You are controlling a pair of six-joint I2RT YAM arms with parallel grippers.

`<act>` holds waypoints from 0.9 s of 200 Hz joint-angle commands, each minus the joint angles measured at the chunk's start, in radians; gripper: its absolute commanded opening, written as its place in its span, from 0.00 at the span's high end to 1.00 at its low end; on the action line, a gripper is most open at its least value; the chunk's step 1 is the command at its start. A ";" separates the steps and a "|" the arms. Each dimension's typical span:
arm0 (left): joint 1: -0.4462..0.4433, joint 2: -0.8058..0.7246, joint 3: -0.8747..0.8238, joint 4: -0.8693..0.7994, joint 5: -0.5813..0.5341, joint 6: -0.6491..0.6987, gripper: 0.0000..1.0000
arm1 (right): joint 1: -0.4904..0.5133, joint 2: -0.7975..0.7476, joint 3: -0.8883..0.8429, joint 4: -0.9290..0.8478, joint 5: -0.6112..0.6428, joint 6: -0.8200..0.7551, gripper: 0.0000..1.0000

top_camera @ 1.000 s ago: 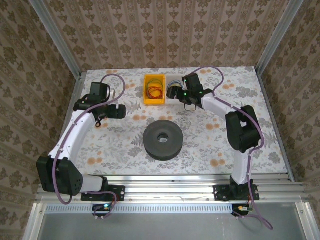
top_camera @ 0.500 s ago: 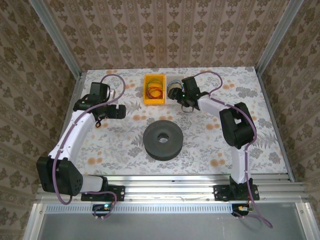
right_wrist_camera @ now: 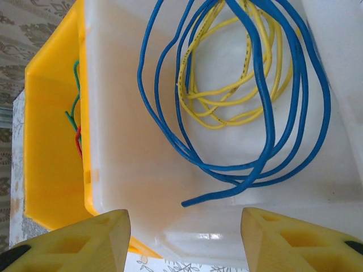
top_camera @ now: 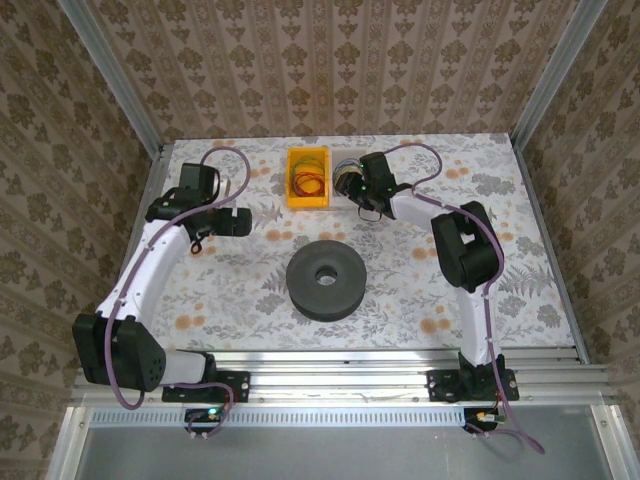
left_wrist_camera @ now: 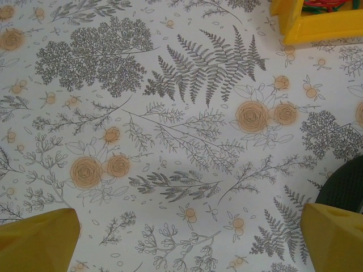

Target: Wrap the cables

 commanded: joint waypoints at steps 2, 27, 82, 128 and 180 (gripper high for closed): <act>-0.003 0.000 0.027 -0.019 0.002 0.021 0.00 | 0.005 0.029 0.033 0.030 0.058 0.032 0.45; -0.002 0.000 0.026 -0.019 0.000 0.021 0.00 | 0.006 0.032 0.038 0.042 0.074 0.041 0.45; 0.000 0.004 0.024 -0.016 0.000 0.024 0.00 | 0.005 0.053 0.056 0.090 0.096 0.078 0.48; 0.002 0.006 0.028 -0.018 0.001 0.025 0.00 | 0.006 0.073 0.068 0.128 0.110 0.115 0.52; 0.001 0.005 0.026 -0.022 0.003 0.027 0.00 | 0.009 0.087 0.079 0.133 0.128 0.146 0.64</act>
